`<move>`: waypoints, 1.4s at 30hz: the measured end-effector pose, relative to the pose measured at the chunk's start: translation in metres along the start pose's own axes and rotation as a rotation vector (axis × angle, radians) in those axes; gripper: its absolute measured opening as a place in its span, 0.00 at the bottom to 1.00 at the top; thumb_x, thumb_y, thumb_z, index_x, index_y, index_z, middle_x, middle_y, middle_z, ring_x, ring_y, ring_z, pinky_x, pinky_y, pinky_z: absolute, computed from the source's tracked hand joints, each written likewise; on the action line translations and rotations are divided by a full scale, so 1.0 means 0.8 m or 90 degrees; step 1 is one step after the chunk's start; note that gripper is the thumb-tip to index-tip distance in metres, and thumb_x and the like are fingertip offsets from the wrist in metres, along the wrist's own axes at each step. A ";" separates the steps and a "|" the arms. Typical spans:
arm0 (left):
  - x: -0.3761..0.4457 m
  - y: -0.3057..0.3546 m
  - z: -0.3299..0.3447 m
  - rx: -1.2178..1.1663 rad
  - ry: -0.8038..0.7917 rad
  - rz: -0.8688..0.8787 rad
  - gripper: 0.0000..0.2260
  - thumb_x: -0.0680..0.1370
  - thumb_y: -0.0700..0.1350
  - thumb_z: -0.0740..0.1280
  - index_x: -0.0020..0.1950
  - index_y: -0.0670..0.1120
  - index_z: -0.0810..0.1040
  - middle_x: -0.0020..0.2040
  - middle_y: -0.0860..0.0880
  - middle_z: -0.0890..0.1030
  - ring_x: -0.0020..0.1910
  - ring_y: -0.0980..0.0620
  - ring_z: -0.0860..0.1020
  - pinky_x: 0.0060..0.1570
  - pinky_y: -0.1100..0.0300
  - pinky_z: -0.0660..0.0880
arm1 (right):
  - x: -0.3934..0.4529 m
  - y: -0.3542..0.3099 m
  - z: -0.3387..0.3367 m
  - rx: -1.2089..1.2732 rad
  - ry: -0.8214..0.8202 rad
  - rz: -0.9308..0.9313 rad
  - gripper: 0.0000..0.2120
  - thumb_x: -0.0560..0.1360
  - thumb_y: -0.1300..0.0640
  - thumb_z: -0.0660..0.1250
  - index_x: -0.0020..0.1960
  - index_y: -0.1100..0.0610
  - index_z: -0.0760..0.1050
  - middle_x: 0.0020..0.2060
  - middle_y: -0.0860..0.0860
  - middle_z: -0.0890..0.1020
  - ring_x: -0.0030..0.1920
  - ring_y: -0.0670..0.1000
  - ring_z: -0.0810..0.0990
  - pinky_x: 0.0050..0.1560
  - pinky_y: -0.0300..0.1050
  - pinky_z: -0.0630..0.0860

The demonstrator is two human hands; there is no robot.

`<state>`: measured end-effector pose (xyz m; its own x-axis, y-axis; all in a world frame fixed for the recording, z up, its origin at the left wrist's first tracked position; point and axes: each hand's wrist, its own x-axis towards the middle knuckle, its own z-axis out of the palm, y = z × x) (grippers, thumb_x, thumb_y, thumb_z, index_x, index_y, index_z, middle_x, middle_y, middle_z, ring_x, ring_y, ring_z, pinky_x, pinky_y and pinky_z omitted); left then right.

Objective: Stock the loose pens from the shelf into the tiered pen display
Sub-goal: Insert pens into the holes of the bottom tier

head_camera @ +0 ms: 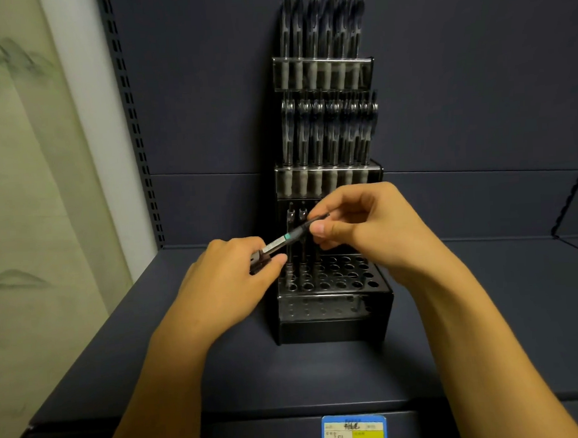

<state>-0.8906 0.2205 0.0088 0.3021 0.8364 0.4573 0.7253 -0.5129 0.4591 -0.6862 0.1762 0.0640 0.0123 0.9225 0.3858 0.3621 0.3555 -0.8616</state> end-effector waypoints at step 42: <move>-0.001 0.002 0.000 -0.055 -0.031 0.013 0.13 0.76 0.56 0.72 0.37 0.51 0.76 0.29 0.52 0.76 0.28 0.57 0.73 0.30 0.67 0.67 | 0.020 0.024 -0.015 -0.154 0.170 0.029 0.12 0.68 0.56 0.82 0.46 0.57 0.81 0.36 0.52 0.86 0.35 0.49 0.87 0.46 0.50 0.86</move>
<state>-0.8896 0.2193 0.0088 0.3479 0.8327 0.4308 0.6633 -0.5434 0.5145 -0.6677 0.1955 0.0579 0.2650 0.8537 0.4483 0.5652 0.2392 -0.7895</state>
